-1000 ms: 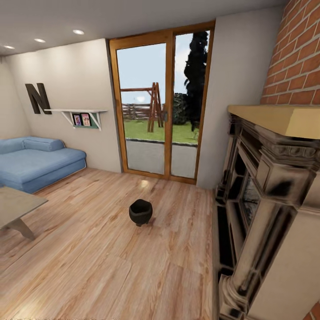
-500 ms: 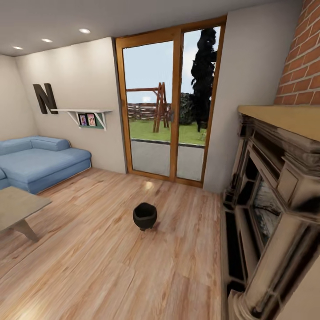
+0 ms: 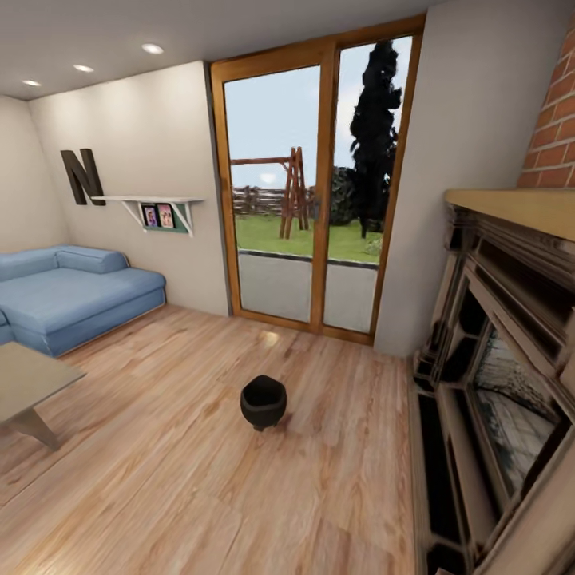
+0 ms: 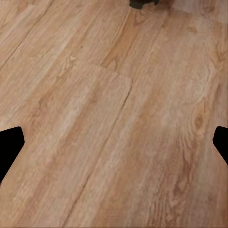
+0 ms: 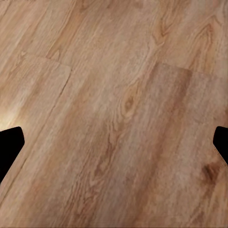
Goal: Place each of the two pumpkins and all three candles from the living room inside a cabinet in the living room (use any cabinet), then make sure every cabinet is closed, and position the cauldron so it is next to a table in the living room.
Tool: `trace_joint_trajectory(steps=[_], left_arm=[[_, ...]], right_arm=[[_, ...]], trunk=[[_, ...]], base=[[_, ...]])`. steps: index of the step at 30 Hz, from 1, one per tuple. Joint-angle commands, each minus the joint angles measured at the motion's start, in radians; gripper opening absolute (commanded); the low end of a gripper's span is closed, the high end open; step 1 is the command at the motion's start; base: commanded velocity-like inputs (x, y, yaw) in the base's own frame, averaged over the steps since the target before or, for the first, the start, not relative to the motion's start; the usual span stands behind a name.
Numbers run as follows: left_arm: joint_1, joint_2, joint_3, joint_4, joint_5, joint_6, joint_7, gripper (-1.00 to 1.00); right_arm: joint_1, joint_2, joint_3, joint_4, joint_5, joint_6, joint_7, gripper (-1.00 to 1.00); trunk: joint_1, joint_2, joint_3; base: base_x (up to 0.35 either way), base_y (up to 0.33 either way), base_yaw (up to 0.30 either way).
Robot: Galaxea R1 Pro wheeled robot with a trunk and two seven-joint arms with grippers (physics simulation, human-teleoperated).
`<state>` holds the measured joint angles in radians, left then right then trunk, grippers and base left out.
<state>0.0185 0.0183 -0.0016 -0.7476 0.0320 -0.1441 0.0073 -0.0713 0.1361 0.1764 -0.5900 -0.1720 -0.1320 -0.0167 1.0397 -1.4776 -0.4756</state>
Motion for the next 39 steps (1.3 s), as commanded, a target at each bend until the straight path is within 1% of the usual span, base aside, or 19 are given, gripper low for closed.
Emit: trace_joint_trajectory(steps=[1, 12, 26, 39], left_arm=[[0.001, 0.0, 0.0, -0.001, 0.003, -0.002, 0.001, 1.0], [0.0, 0.0, 0.003, -0.001, 0.003, -0.001, 0.002, 1.0], [0.0, 0.0, 0.002, -0.001, 0.003, -0.002, 0.001, 1.0], [0.0, 0.0, 0.005, 0.001, 0.003, -0.001, 0.002, 1.0]], right_arm=[[-0.001, -0.001, 0.005, 0.001, -0.011, -0.005, -0.002, 1.0], [-0.001, -0.001, 0.005, 0.001, -0.011, -0.005, -0.002, 1.0], [-0.001, 0.0, 0.005, 0.001, -0.011, -0.005, -0.002, 1.0], [-0.001, 0.0, 0.005, 0.001, -0.011, -0.005, -0.002, 1.0]], trunk=[[0.001, 0.0, -0.001], [0.001, 0.0, -0.001], [0.001, 0.0, -0.001], [0.001, 0.0, -0.001]], base=[[0.326, 0.048, 0.001], [0.266, 0.166, 0.0], [0.052, 0.039, 0.0], [0.229, 0.169, 0.0]])
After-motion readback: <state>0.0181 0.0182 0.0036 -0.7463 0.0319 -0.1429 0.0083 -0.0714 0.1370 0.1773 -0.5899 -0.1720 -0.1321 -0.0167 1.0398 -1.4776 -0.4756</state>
